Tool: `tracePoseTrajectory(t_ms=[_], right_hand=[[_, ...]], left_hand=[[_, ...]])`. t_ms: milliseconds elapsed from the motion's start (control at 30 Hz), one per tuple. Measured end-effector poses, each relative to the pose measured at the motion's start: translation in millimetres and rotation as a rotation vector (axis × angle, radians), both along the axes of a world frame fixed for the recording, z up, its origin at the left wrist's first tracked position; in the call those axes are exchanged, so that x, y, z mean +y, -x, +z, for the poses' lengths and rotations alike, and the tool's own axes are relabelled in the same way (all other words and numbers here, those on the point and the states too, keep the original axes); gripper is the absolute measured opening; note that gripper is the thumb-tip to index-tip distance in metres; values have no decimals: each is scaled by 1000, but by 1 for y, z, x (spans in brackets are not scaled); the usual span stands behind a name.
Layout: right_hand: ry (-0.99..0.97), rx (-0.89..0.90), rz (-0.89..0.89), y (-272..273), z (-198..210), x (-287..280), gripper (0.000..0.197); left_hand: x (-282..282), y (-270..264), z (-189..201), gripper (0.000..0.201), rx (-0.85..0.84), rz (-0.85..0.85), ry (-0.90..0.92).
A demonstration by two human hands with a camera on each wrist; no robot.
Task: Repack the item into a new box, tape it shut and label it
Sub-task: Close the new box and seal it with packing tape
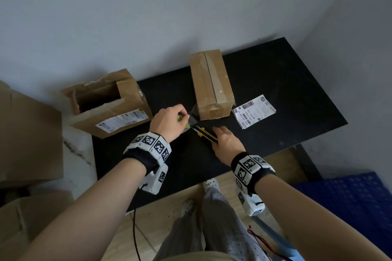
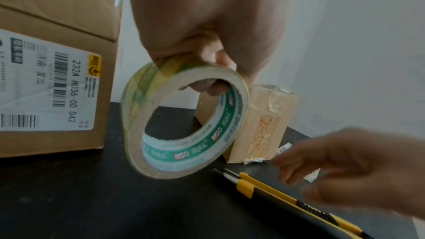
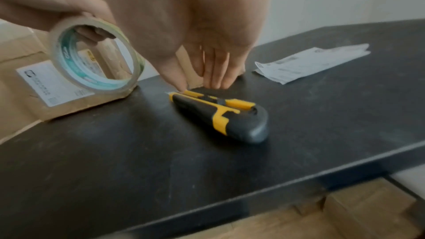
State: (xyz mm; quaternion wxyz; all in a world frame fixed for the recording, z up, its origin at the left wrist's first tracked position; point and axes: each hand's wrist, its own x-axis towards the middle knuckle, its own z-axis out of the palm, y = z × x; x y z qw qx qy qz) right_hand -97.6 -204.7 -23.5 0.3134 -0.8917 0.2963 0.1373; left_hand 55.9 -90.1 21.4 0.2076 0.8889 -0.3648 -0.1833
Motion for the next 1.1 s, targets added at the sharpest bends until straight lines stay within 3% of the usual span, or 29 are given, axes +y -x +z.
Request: tracePoseTrajectory(t_ms=[100,200,367,633,967,1000,1100], right_hand=[[175,-422,72,0,23,4,20],[430,-697,153,-13,45,1,21],[444,-431,265,-30,48,-16,58],[413,-334,299,-24,45,-24,63],[412,-368,295,-22,35,-21,67],[417,-367,295,-22,34,-21,67],[433,-355,292,-22,34,-20,70]], left_hand=[[1,0,0,12,-2,-8,-9],[0,-1,1,13,-6,-11,-29],[1,1,6,13,-12,-21,-41],[21,7,3,12,-104,-95,-196],[30,24,-10,14,-61,-37,54],[30,25,-13,19,-42,-21,93],[32,26,-18,63,61,1,110]])
